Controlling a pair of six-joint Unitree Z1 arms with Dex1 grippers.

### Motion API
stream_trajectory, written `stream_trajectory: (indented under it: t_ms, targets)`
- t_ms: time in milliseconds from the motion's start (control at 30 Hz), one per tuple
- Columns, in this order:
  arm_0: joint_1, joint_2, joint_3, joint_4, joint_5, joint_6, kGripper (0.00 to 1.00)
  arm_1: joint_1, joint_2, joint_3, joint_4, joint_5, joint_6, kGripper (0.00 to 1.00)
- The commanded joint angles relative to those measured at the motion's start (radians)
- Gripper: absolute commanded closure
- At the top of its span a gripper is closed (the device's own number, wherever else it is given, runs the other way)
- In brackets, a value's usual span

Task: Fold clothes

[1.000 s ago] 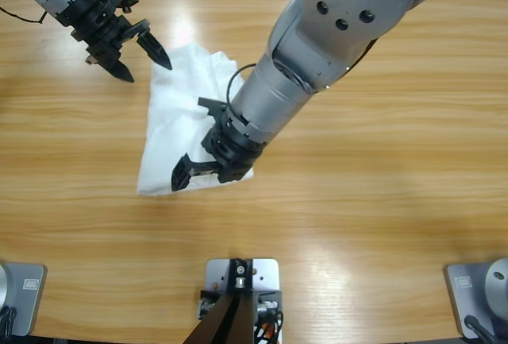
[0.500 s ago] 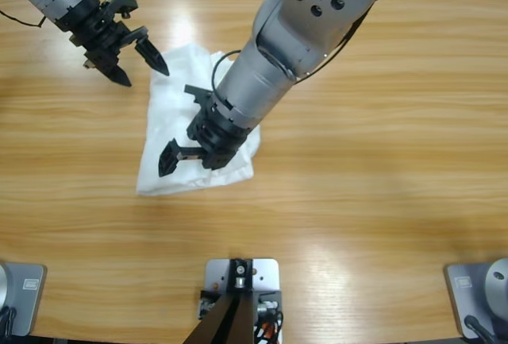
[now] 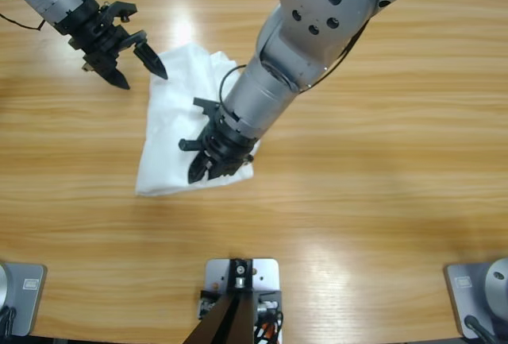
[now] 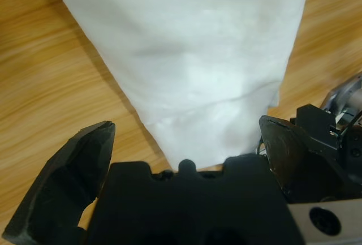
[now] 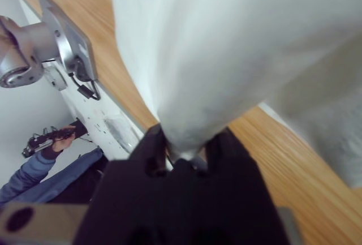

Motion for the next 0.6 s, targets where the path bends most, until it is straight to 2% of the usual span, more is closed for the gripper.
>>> stream_trajectory:
  t_ms: [33, 133, 233, 433, 600]
  targets:
    - [0.008, 0.022, 0.031, 0.012, 0.014, 0.01, 0.009, -0.014, 0.019, 0.037, 0.004, -0.037, -0.041, 1.0]
    - [0.007, 0.02, 0.034, 0.012, 0.014, 0.011, 0.009, -0.014, -0.017, -0.001, 0.038, -0.043, -0.05, 1.0]
    - [0.004, 0.021, 0.033, 0.012, 0.014, 0.011, 0.009, -0.013, -0.032, -0.155, 0.236, -0.07, -0.105, 1.0]
    - [0.001, 0.016, 0.036, 0.013, 0.014, 0.011, 0.009, -0.013, 0.02, -0.6, 0.61, -0.113, -0.187, 1.0]
    - [0.001, 0.013, 0.04, 0.013, 0.014, 0.013, 0.009, -0.014, 0.06, -0.693, 0.692, -0.118, -0.207, 1.0]
